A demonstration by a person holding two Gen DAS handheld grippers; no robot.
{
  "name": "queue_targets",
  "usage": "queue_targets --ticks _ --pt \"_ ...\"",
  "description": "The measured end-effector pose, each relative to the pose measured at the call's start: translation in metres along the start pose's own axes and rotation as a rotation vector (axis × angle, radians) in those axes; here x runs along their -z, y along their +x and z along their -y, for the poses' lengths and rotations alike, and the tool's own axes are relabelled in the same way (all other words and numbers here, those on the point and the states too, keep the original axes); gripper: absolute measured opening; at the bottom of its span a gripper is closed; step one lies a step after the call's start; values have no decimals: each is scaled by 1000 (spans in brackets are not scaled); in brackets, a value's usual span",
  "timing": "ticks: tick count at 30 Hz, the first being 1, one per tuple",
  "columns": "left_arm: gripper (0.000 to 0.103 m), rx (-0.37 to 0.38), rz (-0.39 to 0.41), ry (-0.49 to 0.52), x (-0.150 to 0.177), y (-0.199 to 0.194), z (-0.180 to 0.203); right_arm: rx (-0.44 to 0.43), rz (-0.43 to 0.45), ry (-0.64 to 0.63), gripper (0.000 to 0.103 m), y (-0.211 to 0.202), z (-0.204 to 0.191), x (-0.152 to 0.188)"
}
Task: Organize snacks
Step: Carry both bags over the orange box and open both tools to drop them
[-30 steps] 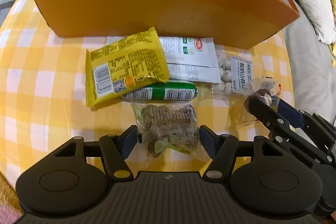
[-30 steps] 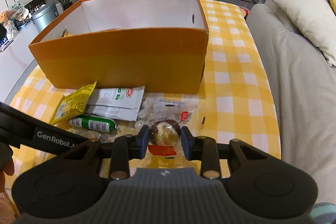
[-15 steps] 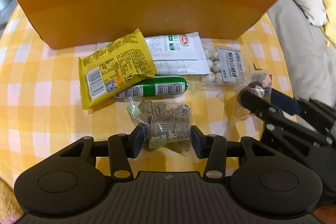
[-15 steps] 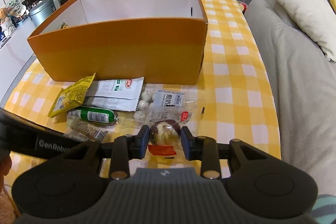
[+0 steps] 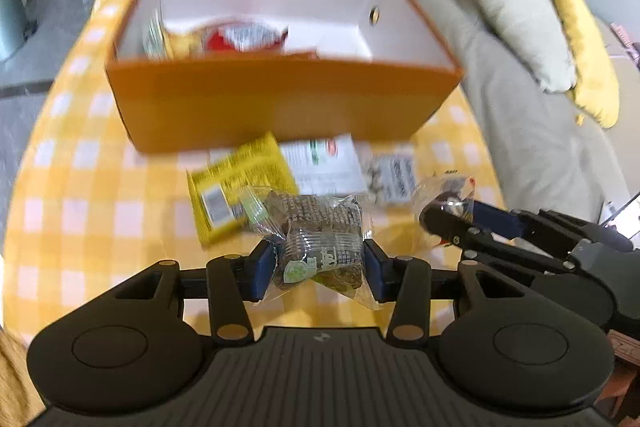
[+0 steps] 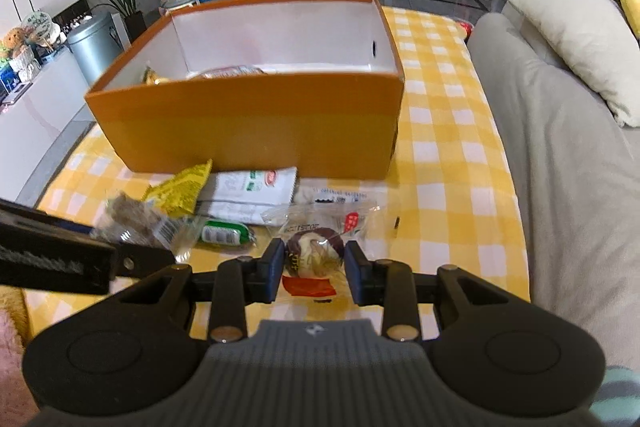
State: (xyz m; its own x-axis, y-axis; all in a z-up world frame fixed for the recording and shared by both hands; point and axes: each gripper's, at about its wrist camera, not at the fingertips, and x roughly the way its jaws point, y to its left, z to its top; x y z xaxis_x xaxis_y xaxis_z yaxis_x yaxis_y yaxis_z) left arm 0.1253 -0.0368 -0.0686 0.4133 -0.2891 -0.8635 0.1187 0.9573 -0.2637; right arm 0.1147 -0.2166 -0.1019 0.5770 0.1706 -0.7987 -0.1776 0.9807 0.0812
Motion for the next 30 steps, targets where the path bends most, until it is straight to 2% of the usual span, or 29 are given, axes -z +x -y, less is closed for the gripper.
queue_targets --ticks 9,17,23,30 --pt "53 7 150 65 -45 -40 -1 -12 108 -100 30 -31 -7 -44" --pt "53 22 196 127 -102 -44 5 -20 166 -147 30 -34 -5 -102" --pt "53 46 138 137 -144 -22 3 -44 123 -173 30 -13 0 -147" --pt "53 59 -1 140 -171 31 -7 -63 -41 -202 30 42 5 -178"
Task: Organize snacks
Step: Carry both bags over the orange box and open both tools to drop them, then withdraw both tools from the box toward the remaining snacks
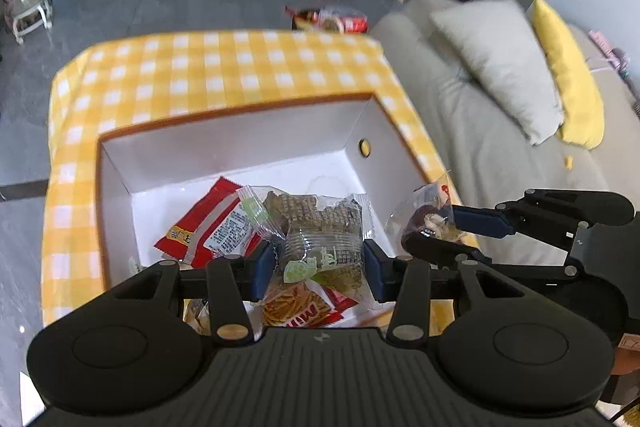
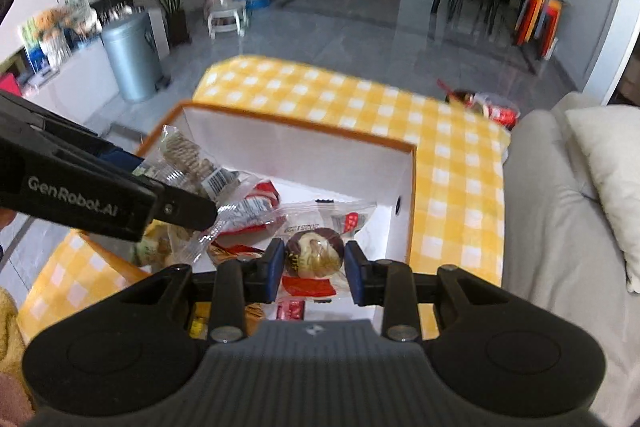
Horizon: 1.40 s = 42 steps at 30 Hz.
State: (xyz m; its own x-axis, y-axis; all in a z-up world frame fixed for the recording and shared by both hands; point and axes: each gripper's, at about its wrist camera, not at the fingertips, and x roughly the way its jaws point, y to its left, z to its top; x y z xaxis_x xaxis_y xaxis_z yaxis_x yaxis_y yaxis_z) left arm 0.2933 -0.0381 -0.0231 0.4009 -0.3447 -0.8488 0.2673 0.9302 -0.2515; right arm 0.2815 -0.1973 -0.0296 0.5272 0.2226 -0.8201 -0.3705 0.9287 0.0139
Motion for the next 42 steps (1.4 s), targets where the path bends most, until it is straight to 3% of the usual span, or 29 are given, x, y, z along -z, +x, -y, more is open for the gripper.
queue_targets --ticks 7,13,24,32,35,38,39,42 --pt "53 -16 -127 -19 -13 52 -10 -25 -182 4 30 57 10 -10" --pt "53 -59 -211 -17 -21 80 -15 -38 -271 -24 30 90 9 -10" --pt "61 -74 -257 -42 -19 97 -25 -35 -355 -50 30 119 6 -7" --pt "82 -74 -212 -41 -20 86 -25 -27 -375 -40 31 120 2 -3" --pt "86 -75 -181 -37 -21 76 -24 -41 -373 -25 40 116 2 -4" --pt "87 -84 -157 -33 -21 67 -22 -40 -355 -18 53 109 -2 -6" --pt "87 -87 -151 -31 -21 63 -21 -31 -345 -18 62 106 -3 -7" --pt "87 -97 -132 -23 -21 53 -19 -33 -326 -7 65 97 -4 -9"
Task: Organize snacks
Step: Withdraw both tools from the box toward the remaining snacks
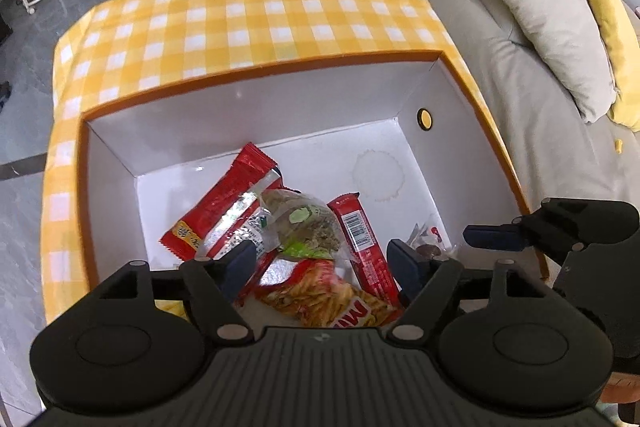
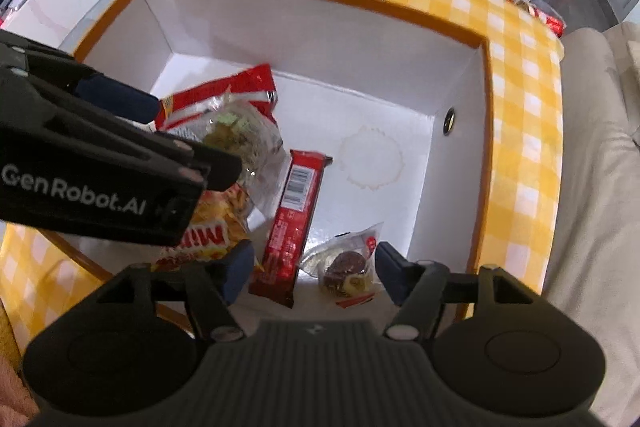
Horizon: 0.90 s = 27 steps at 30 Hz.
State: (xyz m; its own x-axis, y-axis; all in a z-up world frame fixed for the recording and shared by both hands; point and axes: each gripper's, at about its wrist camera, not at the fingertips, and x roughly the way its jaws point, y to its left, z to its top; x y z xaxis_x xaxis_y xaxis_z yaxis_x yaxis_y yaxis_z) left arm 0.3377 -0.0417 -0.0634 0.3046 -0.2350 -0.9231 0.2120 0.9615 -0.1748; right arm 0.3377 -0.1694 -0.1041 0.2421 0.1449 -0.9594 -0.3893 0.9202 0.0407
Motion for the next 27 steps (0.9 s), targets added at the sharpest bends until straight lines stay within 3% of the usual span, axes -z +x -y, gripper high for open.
queue_targets --ticks 6,18,27 --pt "87 -13 37 2 7 -22 2 20 43 3 65 -23 -5 4" --pt "87 -57 200 79 42 -87 21 60 153 27 65 -74 -20 30" --pt "87 -84 292 100 88 -122 24 64 248 68 66 -109 -35 68"
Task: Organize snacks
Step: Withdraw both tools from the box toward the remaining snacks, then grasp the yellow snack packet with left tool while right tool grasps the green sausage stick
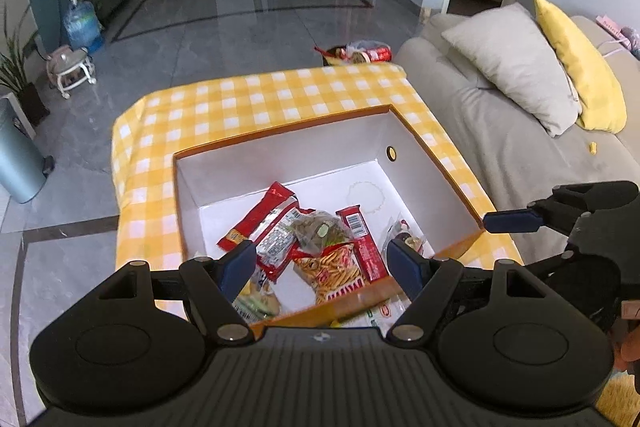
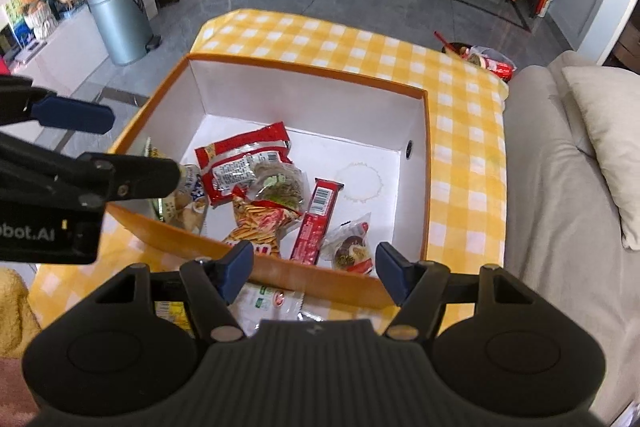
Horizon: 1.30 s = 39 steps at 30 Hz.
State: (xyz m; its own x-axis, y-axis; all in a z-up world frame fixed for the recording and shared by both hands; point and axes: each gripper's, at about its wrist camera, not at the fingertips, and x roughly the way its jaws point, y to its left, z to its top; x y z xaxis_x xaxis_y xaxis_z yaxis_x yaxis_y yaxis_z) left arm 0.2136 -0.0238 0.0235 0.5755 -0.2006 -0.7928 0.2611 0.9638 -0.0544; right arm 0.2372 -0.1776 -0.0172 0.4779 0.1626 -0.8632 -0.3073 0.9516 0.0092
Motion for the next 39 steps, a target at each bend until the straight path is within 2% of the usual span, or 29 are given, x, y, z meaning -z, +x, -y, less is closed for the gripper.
queue_targets --ticks 5,10,16,22,27,31,39 --pt "87 34 41 16 28 -20 0 -20 62 51 66 -18 -5 28" --pt "87 60 43 80 64 -23 4 -55 117 116 66 -30 -9 64" --pt "87 75 -30 108 103 -6 5 -56 152 167 66 -26 -18 107" --pt "87 61 -92 136 128 15 5 -32 134 174 64 -8 -29 140" --pt "87 53 -132 178 136 33 1 -17 79 153 52 14 -33 148" --pt "87 61 -170 193 134 52 -6 -21 58 165 46 29 -31 145" --pt "87 99 -227 298 125 85 -10 -53 29 167 43 56 -31 128"
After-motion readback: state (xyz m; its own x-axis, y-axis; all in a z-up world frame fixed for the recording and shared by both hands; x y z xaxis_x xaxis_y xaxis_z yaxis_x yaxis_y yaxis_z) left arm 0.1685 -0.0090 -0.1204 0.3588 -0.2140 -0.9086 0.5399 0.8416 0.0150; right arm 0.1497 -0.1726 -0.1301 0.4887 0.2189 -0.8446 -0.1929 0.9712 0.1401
